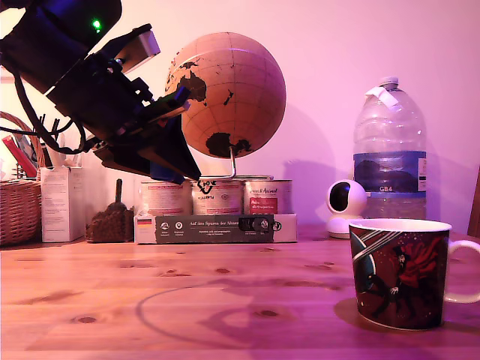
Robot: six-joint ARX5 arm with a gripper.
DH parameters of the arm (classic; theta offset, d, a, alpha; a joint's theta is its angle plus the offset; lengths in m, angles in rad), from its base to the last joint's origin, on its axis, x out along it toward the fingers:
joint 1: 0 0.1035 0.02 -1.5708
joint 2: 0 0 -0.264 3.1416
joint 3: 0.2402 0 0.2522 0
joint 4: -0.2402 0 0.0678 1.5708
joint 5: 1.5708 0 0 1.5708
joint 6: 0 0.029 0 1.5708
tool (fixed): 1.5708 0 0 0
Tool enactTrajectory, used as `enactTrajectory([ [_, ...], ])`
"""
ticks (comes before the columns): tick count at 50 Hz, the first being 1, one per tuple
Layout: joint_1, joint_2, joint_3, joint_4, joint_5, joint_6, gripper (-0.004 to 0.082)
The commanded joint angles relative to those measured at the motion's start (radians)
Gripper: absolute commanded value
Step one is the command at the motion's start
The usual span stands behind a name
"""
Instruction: Pick up the coffee capsules from the table one by one and drop them inside the nearest coffee cup
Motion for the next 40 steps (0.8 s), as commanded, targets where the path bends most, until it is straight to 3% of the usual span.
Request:
enactTrajectory([
  [1, -0.002, 0.01, -0.017, 0.023, 0.001, 0.003, 0.0219],
  [13, -0.002, 0.008, -0.017, 0.01, 0.054, 0.004, 0.0215],
  [40, -0.032, -0.144, -0.017, -0.074, 0.087, 0.058, 0.0213],
])
